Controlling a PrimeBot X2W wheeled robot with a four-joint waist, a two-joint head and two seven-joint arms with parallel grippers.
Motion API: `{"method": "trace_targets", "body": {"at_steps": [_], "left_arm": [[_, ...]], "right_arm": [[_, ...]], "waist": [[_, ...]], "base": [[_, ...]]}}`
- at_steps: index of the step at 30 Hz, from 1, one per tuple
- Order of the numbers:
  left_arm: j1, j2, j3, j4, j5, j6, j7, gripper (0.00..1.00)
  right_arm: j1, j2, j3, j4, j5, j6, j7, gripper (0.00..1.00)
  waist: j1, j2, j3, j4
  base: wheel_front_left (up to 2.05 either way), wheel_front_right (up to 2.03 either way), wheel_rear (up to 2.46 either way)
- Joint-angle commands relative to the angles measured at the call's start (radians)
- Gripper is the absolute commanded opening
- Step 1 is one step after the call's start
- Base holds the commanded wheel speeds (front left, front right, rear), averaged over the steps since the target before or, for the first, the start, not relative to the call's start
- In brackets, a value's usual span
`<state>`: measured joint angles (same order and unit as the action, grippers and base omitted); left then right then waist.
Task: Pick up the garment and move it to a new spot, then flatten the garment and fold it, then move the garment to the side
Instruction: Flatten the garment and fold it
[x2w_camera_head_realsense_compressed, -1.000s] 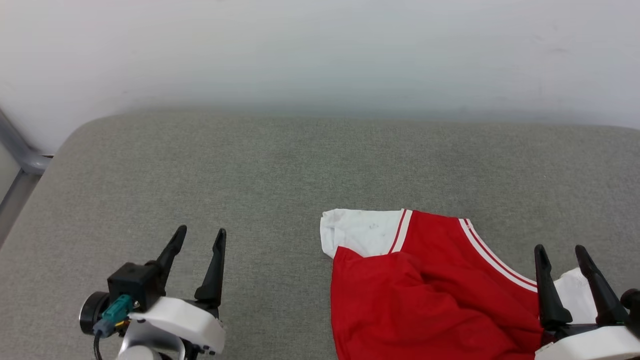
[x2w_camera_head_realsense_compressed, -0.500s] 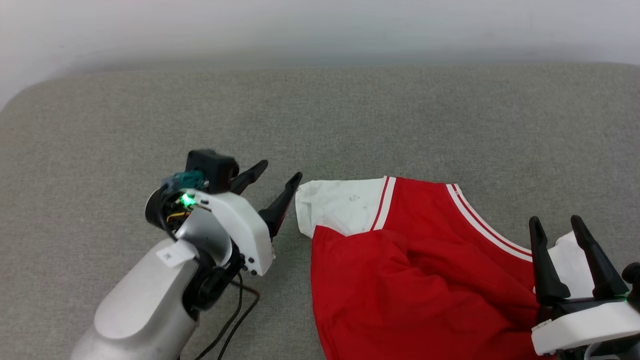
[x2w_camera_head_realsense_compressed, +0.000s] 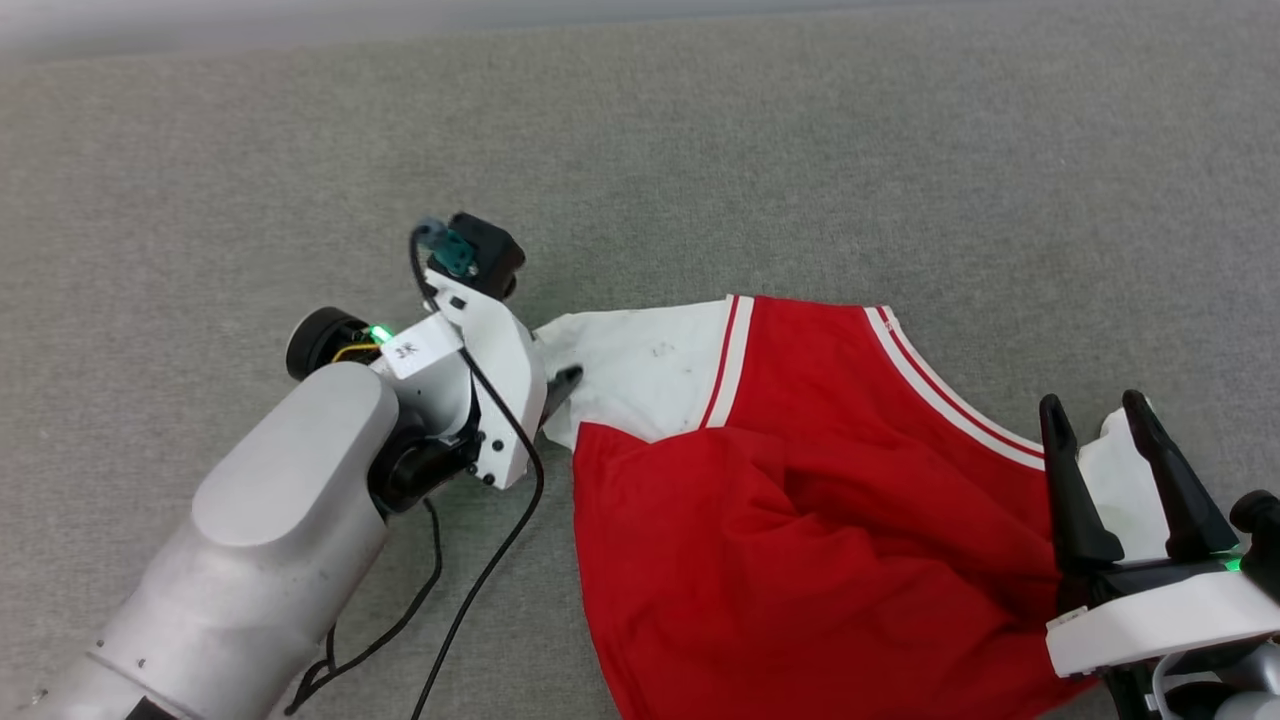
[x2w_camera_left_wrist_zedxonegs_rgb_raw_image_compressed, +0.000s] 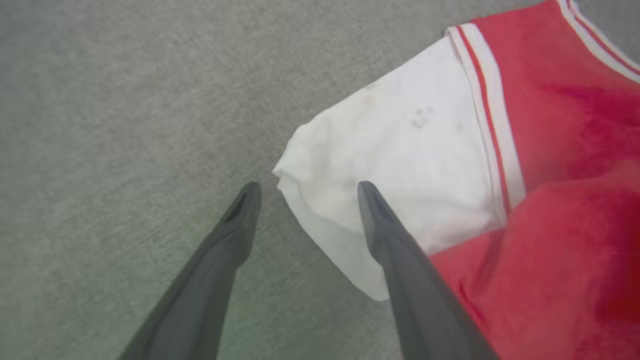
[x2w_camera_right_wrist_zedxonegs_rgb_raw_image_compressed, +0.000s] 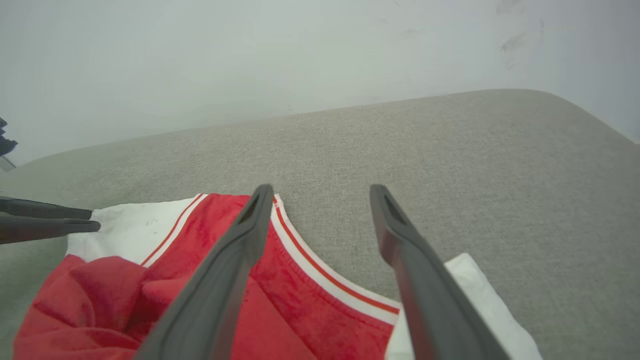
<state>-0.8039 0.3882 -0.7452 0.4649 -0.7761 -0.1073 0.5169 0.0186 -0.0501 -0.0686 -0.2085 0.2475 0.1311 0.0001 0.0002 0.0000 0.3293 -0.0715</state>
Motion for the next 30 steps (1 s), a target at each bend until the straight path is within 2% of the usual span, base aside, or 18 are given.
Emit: {"method": "trace_targets", "body": {"at_steps": [1, 6, 7, 8, 9, 12, 16, 23, 30], "left_arm": [[-0.015, -0.002, -0.019, 0.015, -0.005, -0.008, 0.030, 1.00], [-0.023, 0.009, -0.118, 0.056, -0.018, -0.023, 0.151, 1.00], [-0.026, 0.012, -0.126, 0.055, -0.021, -0.024, 0.153, 0.42], [-0.033, 0.015, -0.131, 0.051, -0.020, -0.024, 0.141, 0.16], [-0.037, 0.015, -0.134, 0.049, -0.023, -0.023, 0.130, 0.00], [-0.048, 0.028, -0.149, 0.050, -0.006, -0.024, 0.081, 0.00], [-0.051, 0.047, -0.123, 0.059, 0.003, -0.020, -0.001, 0.00], [-0.014, 0.114, -0.016, 0.041, -0.006, 0.058, -0.198, 0.00], [0.107, 0.211, 0.063, -0.086, -0.040, 0.141, -0.285, 0.00]], "right_arm": [[-0.022, 0.000, 0.001, 0.007, 0.008, -0.001, -0.009, 1.00], [-0.027, 0.000, 0.000, 0.029, 0.023, -0.001, -0.030, 1.00], [-0.029, 0.000, 0.000, 0.034, 0.026, -0.001, -0.033, 1.00], [-0.031, 0.000, -0.001, 0.038, 0.029, -0.001, -0.036, 1.00], [-0.032, 0.000, -0.001, 0.043, 0.035, -0.001, -0.037, 1.00], [-0.033, 0.000, 0.001, 0.058, 0.045, -0.001, -0.044, 1.00], [-0.027, 0.000, -0.008, 0.075, 0.053, -0.001, -0.046, 1.00], [-0.014, 0.000, -0.047, 0.112, 0.063, -0.001, -0.033, 1.00], [-0.026, 0.000, -0.112, 0.165, 0.073, -0.001, 0.007, 1.00]], "waist": [[-0.0002, 0.0000, 0.018, -0.010], [-0.0002, 0.0000, 0.031, -0.015], [-0.0002, 0.0000, 0.031, -0.016], [-0.0002, 0.0000, 0.032, -0.017], [-0.0002, 0.0000, 0.032, -0.017], [-0.0002, 0.0000, 0.025, -0.017], [-0.0002, 0.0000, 0.005, -0.013], [-0.0002, 0.0000, -0.055, 0.016], [-0.0002, 0.0000, -0.111, 0.049]], "base": [[0.00, 0.00, 0.00], [0.00, 0.00, 0.00], [0.00, 0.00, 0.00], [0.00, 0.00, 0.00], [0.00, 0.00, 0.00], [0.00, 0.00, 0.00], [0.00, 0.00, 0.00], [0.00, 0.00, 0.00], [0.00, 0.00, 0.00]]}}
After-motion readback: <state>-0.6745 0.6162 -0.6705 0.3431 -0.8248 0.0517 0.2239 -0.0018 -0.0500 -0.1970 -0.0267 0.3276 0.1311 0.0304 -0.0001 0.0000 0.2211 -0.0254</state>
